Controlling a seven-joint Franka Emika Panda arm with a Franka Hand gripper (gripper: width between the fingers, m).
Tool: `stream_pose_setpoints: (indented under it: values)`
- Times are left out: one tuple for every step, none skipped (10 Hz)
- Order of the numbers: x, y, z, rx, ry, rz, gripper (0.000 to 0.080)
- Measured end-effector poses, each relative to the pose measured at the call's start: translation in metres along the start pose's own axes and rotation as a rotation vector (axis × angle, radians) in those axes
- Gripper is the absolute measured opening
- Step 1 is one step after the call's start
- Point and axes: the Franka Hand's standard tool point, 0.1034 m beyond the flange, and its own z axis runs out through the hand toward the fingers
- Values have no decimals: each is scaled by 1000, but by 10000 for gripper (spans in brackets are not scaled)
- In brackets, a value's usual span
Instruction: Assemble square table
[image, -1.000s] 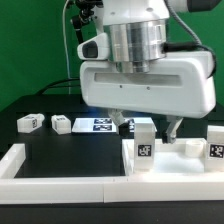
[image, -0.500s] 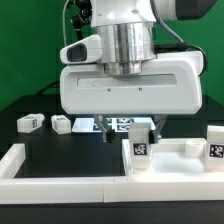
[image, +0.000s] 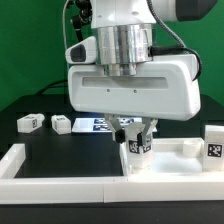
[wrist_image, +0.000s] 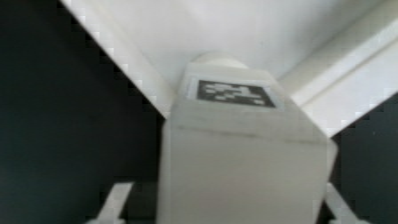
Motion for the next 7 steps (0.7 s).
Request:
stream_pose_setpoints:
  values:
    - [-1, 2, 0, 2, -20, 162, 291]
    - [-3, 2, 1, 8, -40, 349, 291]
    - [-4, 3, 2, 22, -57, 515, 291]
    - [-3, 5, 3, 31, -72, 647, 291]
    - [-3, 6, 3, 31, -82, 801, 291]
    - [-4, 6, 3, 25, -87, 890, 291]
    - [-5, 7, 3, 28, -81, 926, 291]
